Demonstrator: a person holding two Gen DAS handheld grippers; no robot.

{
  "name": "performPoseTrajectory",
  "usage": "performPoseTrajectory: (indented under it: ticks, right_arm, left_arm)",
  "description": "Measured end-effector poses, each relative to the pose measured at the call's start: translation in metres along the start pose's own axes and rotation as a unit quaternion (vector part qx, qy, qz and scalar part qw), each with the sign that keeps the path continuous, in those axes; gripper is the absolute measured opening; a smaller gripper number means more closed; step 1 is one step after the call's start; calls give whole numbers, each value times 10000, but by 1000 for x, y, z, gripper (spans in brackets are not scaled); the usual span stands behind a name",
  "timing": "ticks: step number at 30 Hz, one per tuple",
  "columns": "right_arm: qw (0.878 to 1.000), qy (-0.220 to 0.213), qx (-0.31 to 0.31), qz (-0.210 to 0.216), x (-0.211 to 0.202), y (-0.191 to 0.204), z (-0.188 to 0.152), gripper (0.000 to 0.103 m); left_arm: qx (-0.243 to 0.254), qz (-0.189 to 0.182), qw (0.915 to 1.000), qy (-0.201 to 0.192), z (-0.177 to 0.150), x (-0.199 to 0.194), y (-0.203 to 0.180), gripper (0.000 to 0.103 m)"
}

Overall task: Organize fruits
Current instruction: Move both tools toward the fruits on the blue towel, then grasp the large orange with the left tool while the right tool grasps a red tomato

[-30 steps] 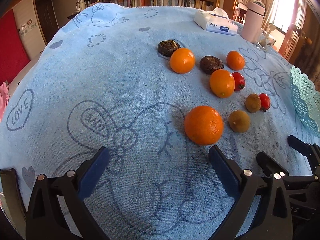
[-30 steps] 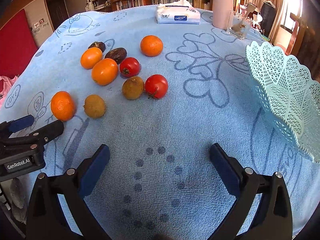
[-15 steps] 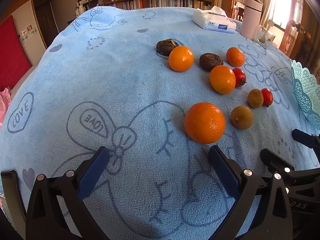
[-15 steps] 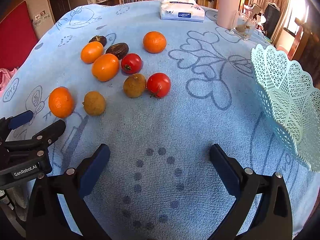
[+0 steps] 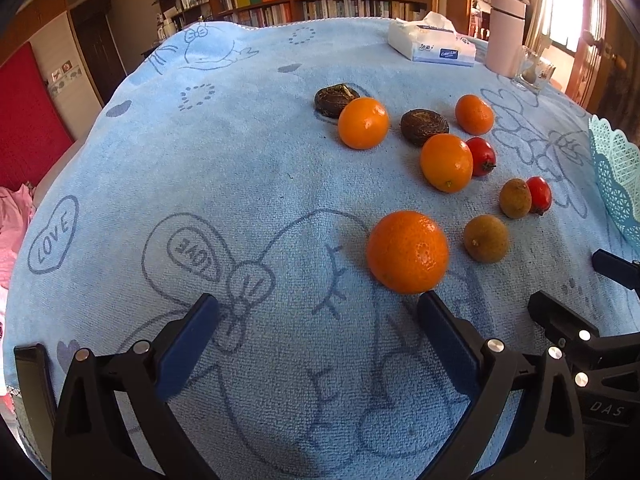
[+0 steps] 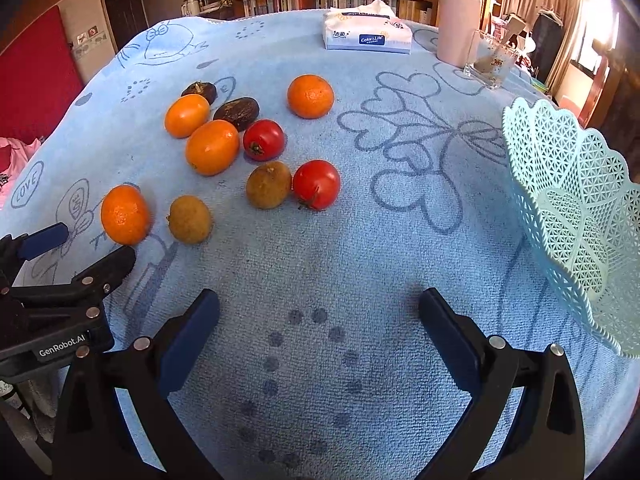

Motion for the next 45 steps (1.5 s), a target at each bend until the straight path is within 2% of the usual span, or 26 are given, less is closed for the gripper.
performPoseTrajectory:
  ticks: [12,16,18,23,25,29,33,36,40,44,45]
  right_arm:
    - [9995,-156,104,-262,-6,-17,6,101]
    - [9993,-145,187,-301,-5,-23,7,101]
    - [9992,-137,201,-309,-5,-23,6,101]
    - [9994,-161,208,-223,-6,-23,7,101]
    - [9994,-167,272,-121,-6,-24,8,101]
    - [9987,-267,411,103,-11,-24,11,101]
    - [9984,-347,406,161,-15,-21,14,101]
    - [9982,-378,438,186,-17,-20,20,94]
    - [9971,-290,600,358,-15,-21,31,78]
    - [9979,-130,528,351,-4,-20,38,62]
    - [9976,-72,548,411,-1,-19,39,61]
  left_arm:
    - [67,-127,9998,-102,10,-1,-12,98]
    - [-62,-342,9994,16,10,7,-13,85]
    - [-87,-373,9993,-23,11,6,-13,83]
    - [-16,-520,9985,-156,13,2,-18,57]
    - [-55,-577,9981,-215,13,0,-17,50]
    - [-163,-738,9965,-370,15,-5,-16,40]
    - [-164,-754,9956,-526,16,-10,-17,40]
    - [-246,-807,9946,-612,17,-14,-14,39]
    - [-381,-872,9931,-684,18,-17,-10,39]
    - [-425,-838,9925,-787,18,-21,-8,39]
    - [-434,-829,9924,-800,18,-22,-7,39]
Point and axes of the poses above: each gripper's, at about its wrist camera, not at the fingertips, and x roughly the way its jaws point, y to its left, z to its top, the point moved 10 cm from there along x, roughly the way its jaws point, and after that the axes turned 2 degrees about -z, right-handed, at the moved point
